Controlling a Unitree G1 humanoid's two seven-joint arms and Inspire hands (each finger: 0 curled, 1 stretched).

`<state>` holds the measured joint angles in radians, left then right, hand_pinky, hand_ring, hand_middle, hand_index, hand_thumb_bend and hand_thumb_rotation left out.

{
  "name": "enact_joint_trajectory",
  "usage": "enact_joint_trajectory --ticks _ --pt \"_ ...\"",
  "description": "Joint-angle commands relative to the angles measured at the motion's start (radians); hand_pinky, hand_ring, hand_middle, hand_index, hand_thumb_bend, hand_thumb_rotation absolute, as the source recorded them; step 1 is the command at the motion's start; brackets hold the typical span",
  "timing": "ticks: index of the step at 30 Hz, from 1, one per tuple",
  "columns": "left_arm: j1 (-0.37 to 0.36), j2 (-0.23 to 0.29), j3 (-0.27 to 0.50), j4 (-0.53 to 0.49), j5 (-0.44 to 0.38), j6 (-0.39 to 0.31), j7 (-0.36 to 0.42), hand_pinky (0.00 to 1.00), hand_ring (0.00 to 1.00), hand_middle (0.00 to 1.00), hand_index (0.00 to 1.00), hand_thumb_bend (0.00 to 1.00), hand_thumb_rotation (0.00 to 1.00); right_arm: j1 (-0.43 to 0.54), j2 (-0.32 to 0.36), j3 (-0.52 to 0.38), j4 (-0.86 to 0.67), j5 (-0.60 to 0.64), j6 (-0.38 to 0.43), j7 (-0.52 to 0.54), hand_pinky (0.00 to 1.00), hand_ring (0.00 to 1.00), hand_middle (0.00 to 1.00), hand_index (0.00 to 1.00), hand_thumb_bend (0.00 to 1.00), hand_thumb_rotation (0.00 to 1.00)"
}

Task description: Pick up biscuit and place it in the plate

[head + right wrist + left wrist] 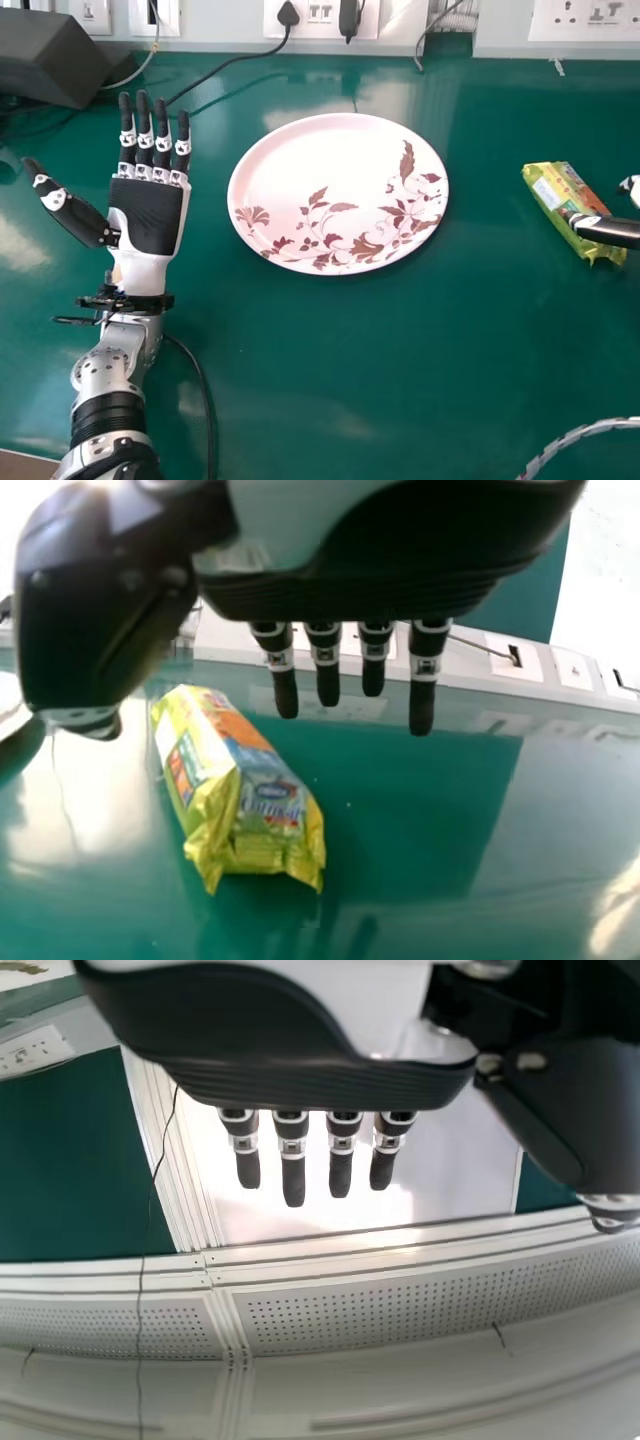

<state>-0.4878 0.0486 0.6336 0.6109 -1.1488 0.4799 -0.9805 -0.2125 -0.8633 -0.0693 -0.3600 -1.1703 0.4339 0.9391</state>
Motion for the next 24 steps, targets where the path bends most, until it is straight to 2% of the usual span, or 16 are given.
enact_joint_trajectory --ticks 1,4,7,17,24 --pt "0.091 -0.032 -0.002 0.082 0.039 -0.007 -0.003 1.00 0.95 1.00 1.00 1.00 0.83 -0.005 0.016 0.028 0.027 -0.019 -0.001 -0.027 0.82 0.93 1.00 0.95 0.85 0.62" --pt "0.089 -0.032 0.000 0.092 0.035 0.000 -0.001 0.99 0.95 1.00 1.00 1.00 0.83 -0.010 0.018 0.047 0.056 -0.026 -0.007 -0.063 0.82 0.94 1.00 0.95 0.85 0.64" --pt "0.088 -0.029 0.000 0.099 0.034 0.008 -0.001 0.91 0.93 0.99 1.00 1.00 0.82 -0.002 0.029 0.057 0.073 -0.024 -0.008 -0.114 0.81 0.92 0.99 0.94 0.85 0.63" --pt "0.081 -0.025 0.000 0.116 0.037 0.002 -0.014 0.85 0.92 1.00 1.00 1.00 0.78 0.011 0.062 0.086 0.101 -0.035 0.005 -0.192 0.81 0.92 1.00 0.94 0.82 0.62" --pt "0.080 -0.027 0.007 0.116 0.029 0.008 -0.002 0.77 0.89 0.98 1.00 1.00 0.76 0.032 0.081 0.098 0.134 -0.026 0.001 -0.265 0.75 0.88 0.99 0.93 0.83 0.61"
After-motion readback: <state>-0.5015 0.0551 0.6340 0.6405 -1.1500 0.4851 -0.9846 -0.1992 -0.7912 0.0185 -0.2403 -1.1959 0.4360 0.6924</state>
